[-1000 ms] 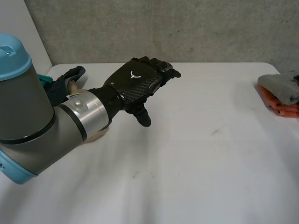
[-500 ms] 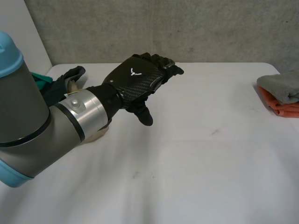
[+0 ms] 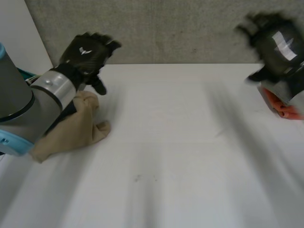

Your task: Fold the laundry.

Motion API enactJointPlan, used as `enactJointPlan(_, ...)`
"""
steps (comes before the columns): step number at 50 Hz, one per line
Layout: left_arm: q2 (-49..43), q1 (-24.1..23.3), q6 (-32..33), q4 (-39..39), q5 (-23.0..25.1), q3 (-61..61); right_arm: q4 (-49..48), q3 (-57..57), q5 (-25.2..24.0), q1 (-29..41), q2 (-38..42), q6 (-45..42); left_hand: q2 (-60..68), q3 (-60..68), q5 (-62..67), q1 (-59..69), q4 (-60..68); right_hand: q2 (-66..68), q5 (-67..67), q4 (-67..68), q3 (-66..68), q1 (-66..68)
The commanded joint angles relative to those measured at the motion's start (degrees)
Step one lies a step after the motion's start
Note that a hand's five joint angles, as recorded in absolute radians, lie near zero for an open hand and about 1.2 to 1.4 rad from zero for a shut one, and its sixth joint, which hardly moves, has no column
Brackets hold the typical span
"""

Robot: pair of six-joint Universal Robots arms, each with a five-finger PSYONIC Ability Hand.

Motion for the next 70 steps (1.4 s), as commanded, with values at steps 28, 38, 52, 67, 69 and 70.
enactJointPlan(28, 0.74, 0.08, 12.81, 15.00, -6.02, -4.24, 16.22, 6.02, 5.82, 4.57, 8.83, -16.54, 68.48, 68.08, 67.25, 69.03, 68.40, -2.47, -3.62, -3.23, -1.96, -1.38)
enactJointPlan(38, 1.45, -0.80, 12.90, 14.92, -6.46, -0.64, 16.22, 6.28, 5.74, 4.66, 8.83, -16.45, 68.48, 68.08, 67.25, 69.03, 68.40, -2.47, -3.62, -3.23, -1.96, -1.38)
enactJointPlan(52, -1.34, -10.62, -2.54, 14.13, -6.56, 2.97, 16.22, 4.00, 14.07, 4.57, 7.86, -16.01, 68.48, 68.08, 67.25, 69.03, 68.40, -2.47, -3.62, -3.23, -1.96, -1.38)
enactJointPlan(67, -12.88, -22.95, -6.97, 9.92, -5.76, 1.66, 16.22, 2.50, 18.83, 3.16, 6.19, -11.71, -1.52, -1.92, -2.75, -0.97, -1.60, -2.47, -3.62, -3.23, -1.96, -1.38)
enactJointPlan(69, -10.86, -22.86, -6.97, 9.30, -5.85, 1.30, 16.49, 2.06, 18.74, 3.16, 6.10, -11.09, -1.52, -1.92, -2.75, -0.97, -1.60, -2.47, -3.62, -3.23, -1.96, -1.38)
enactJointPlan(70, -9.55, -22.60, -6.97, 9.03, -5.93, 1.04, 16.75, 1.80, 18.66, 3.25, 6.10, -10.91, -1.52, -1.92, -2.75, -0.97, -1.60, -2.47, -3.62, -3.23, -1.96, -1.38)
